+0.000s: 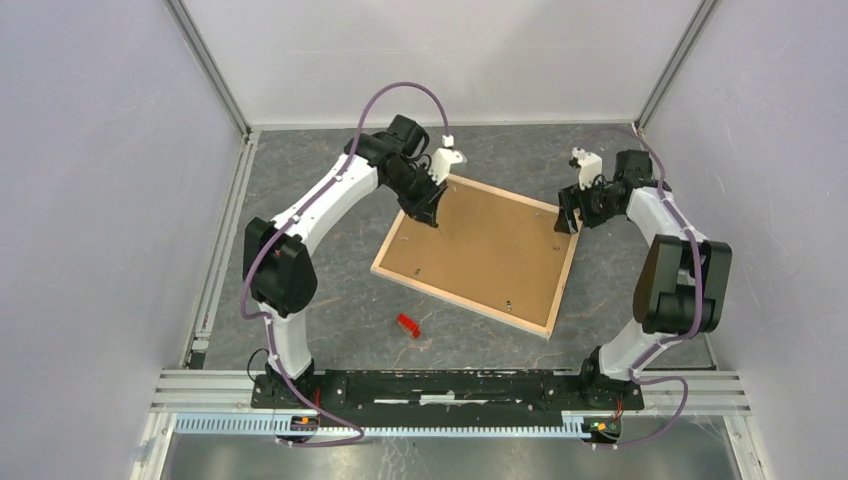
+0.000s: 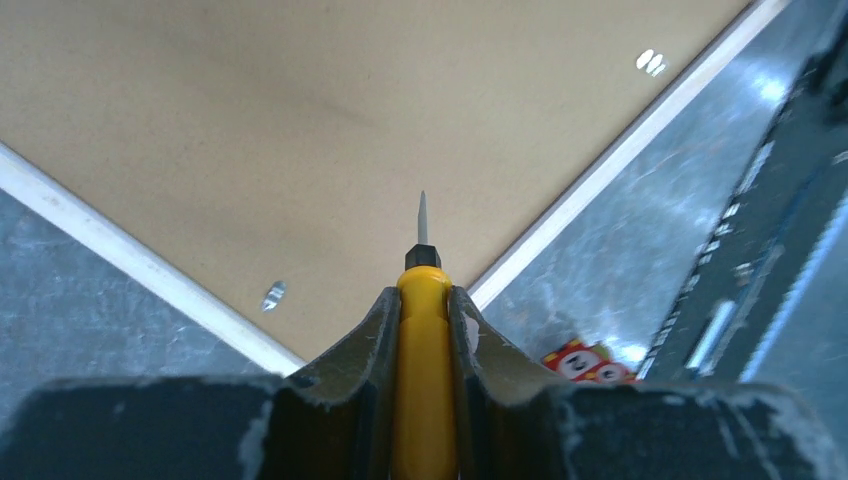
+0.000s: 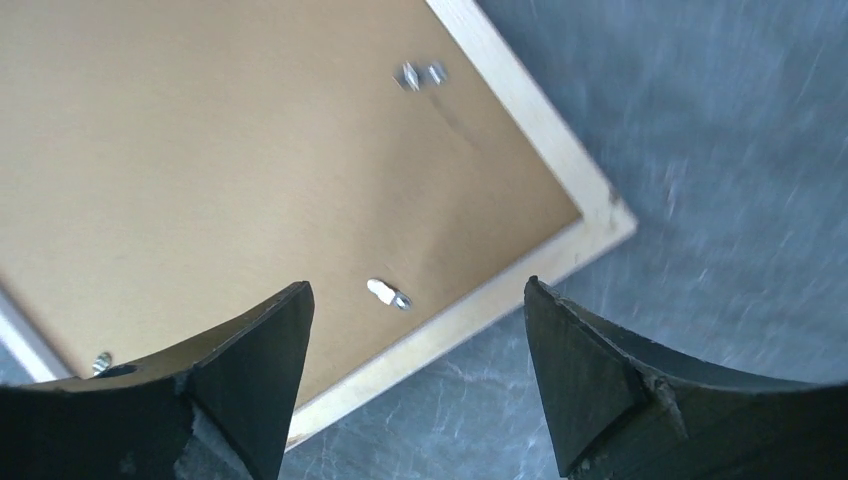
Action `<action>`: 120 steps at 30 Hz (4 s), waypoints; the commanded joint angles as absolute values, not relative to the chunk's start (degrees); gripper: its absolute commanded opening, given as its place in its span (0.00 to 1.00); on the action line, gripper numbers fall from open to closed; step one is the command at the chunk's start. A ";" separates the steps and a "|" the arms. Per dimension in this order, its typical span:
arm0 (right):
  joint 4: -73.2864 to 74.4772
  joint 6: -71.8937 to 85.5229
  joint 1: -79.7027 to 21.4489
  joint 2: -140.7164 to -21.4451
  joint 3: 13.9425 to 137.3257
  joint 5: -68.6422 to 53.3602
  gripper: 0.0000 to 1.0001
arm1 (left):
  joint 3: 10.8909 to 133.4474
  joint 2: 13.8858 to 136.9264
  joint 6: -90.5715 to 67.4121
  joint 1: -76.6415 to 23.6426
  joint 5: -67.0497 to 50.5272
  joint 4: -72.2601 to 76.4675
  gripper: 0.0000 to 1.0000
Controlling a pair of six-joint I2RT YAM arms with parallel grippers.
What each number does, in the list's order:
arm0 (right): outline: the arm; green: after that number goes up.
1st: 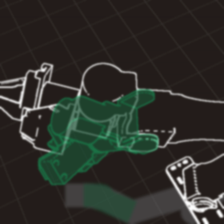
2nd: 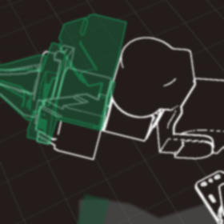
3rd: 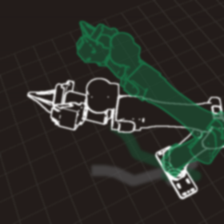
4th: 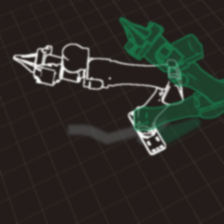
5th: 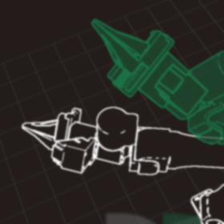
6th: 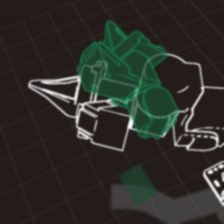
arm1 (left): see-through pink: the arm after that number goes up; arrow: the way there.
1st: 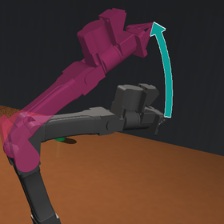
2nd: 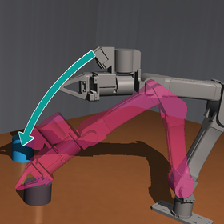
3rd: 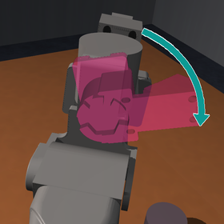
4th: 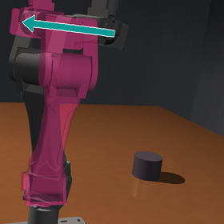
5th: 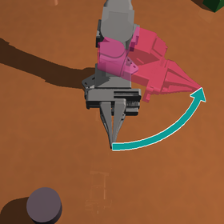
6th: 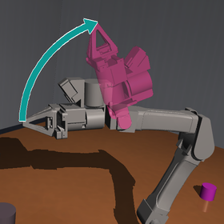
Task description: Take the photo out of the frame
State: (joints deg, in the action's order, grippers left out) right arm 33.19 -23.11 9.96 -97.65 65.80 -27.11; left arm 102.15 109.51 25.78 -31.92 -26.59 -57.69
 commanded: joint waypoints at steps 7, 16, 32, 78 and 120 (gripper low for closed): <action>34.48 -38.72 -7.36 -86.14 70.17 -46.48 0.81 | 112.61 113.29 5.60 -26.55 -50.01 -61.26 0.03; 28.02 -35.90 -22.50 -87.56 71.43 -46.25 0.75 | 111.30 112.54 2.64 -26.83 -53.93 -60.06 0.04; 20.10 -22.46 -27.59 -91.73 74.91 -45.15 0.00 | 102.48 107.69 -16.77 -22.06 -55.09 -40.84 0.34; 6.87 -15.93 -24.01 -80.30 67.89 7.59 0.98 | 91.56 102.21 10.58 -11.74 -6.08 -57.39 0.02; 27.69 -11.94 1.50 -82.97 67.80 -22.00 0.98 | 95.14 101.63 27.50 -11.51 -16.48 -56.45 1.00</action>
State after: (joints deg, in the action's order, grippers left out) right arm 26.28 -12.88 -1.10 -82.21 65.25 -18.06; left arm 92.25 107.46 17.10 -6.50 -7.75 -56.23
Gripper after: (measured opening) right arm 0.979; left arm 0.994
